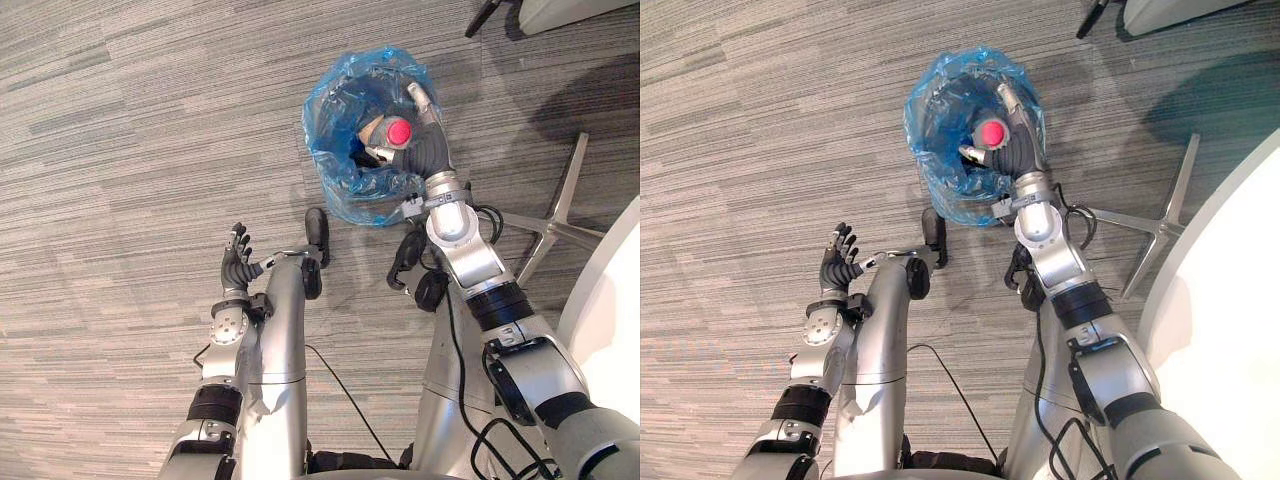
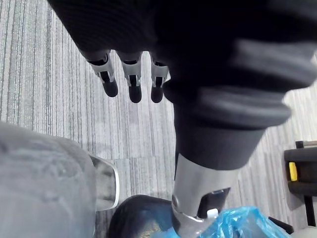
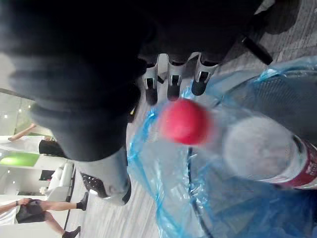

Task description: Gather rubbish on tea table into small bin, then transfer packed bag to large trash can.

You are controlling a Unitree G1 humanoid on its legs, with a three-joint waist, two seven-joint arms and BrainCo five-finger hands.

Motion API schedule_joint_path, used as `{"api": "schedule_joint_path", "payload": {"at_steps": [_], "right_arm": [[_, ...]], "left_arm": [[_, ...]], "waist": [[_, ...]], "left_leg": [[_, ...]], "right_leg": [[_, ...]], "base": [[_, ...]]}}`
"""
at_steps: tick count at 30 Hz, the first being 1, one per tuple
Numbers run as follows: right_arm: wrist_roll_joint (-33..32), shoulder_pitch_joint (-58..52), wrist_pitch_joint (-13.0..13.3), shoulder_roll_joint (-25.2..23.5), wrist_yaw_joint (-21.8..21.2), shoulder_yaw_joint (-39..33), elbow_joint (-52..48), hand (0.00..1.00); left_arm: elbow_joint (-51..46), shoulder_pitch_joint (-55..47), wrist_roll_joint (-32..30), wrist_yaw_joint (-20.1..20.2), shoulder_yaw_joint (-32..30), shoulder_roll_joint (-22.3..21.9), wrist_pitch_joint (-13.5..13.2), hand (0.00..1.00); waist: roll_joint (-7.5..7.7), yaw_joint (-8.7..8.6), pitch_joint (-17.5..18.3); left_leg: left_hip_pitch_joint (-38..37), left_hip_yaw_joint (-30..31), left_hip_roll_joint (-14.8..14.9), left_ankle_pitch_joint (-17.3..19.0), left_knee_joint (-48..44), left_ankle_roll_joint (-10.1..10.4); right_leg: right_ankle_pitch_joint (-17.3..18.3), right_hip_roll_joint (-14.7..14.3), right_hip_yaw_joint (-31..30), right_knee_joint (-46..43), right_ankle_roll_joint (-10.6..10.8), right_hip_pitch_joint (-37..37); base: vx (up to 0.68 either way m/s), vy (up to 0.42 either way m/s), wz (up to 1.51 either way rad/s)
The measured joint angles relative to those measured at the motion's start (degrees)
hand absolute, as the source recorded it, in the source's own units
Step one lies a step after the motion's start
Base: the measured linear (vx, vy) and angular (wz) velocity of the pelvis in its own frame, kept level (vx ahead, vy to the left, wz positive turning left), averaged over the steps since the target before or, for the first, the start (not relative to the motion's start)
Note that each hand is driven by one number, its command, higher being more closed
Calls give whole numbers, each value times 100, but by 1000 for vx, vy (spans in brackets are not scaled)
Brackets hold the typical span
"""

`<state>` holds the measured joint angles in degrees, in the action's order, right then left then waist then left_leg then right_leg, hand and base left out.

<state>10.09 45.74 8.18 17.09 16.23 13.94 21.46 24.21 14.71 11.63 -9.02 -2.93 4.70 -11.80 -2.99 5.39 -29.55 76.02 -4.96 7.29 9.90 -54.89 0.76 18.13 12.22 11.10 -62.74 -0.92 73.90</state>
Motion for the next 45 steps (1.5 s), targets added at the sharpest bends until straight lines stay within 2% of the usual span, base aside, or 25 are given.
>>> {"api": "schedule_joint_path", "payload": {"at_steps": [8,14,20,25,29,33,36,42,43,45], "right_arm": [[340,-399,45,-111,0,3,-610,0],[934,-855,54,-232,-26,64,-745,0],[1612,-961,52,-220,-151,419,-687,0],[2231,-735,30,-200,-272,846,-37,0],[2456,-528,-2,-185,-279,972,390,0],[2677,-225,-198,-179,-274,1136,1017,0],[2827,-43,-299,-189,-268,1142,1495,0],[2873,329,-548,-196,-239,1137,2267,0],[2873,349,-582,-202,-237,1134,2304,100],[2873,414,-631,-219,-229,1136,2450,100]], "left_arm": [[5,0,-13,-17,-24,4,10,0],[86,-15,-119,-110,-171,19,14,0],[267,-15,-141,-114,-178,82,13,0],[317,-5,-169,-131,-174,116,-6,0],[332,-1,-166,-141,-174,117,-51,0],[334,21,-148,-140,-163,114,-113,0],[330,73,-122,-141,-137,101,-136,0],[334,135,-78,-158,-118,114,-190,0],[337,146,-78,-162,-118,114,-190,0],[344,163,-56,-201,-116,113,-190,0]], "waist": [[20,-16,11],[221,-47,117],[286,-126,153],[327,-124,175],[324,-119,177],[321,-96,178],[318,9,181],[317,38,327],[317,39,327],[317,42,327]], "left_leg": [[-17,24,28,-23,6,-20],[-93,32,39,-52,84,7],[-264,22,32,-127,332,48],[-274,54,44,-204,470,66],[-247,106,48,-220,495,92],[-157,210,35,-225,494,121],[-94,239,26,-213,494,140],[234,360,-45,-312,476,195],[238,366,-48,-315,474,199],[248,395,-54,-317,468,203]], "right_leg": [[-1,-23,40,28,-2,-44],[-13,-45,61,99,-22,-116],[-35,-65,108,317,-49,-278],[-73,-108,162,409,-118,-281],[-72,-120,216,432,-118,-280],[-49,-108,317,424,-155,-271],[-30,-97,342,387,-185,-211],[88,4,496,224,-248,62],[97,4,498,208,-260,64],[123,-4,500,181,-267,66]], "base": [[-12,5,0],[-5,3,0],[0,0,0],[0,0,0],[-5,1,1],[-31,10,8],[-26,9,6],[-15,1,17],[-4,8,7],[-4,12,7]]}}
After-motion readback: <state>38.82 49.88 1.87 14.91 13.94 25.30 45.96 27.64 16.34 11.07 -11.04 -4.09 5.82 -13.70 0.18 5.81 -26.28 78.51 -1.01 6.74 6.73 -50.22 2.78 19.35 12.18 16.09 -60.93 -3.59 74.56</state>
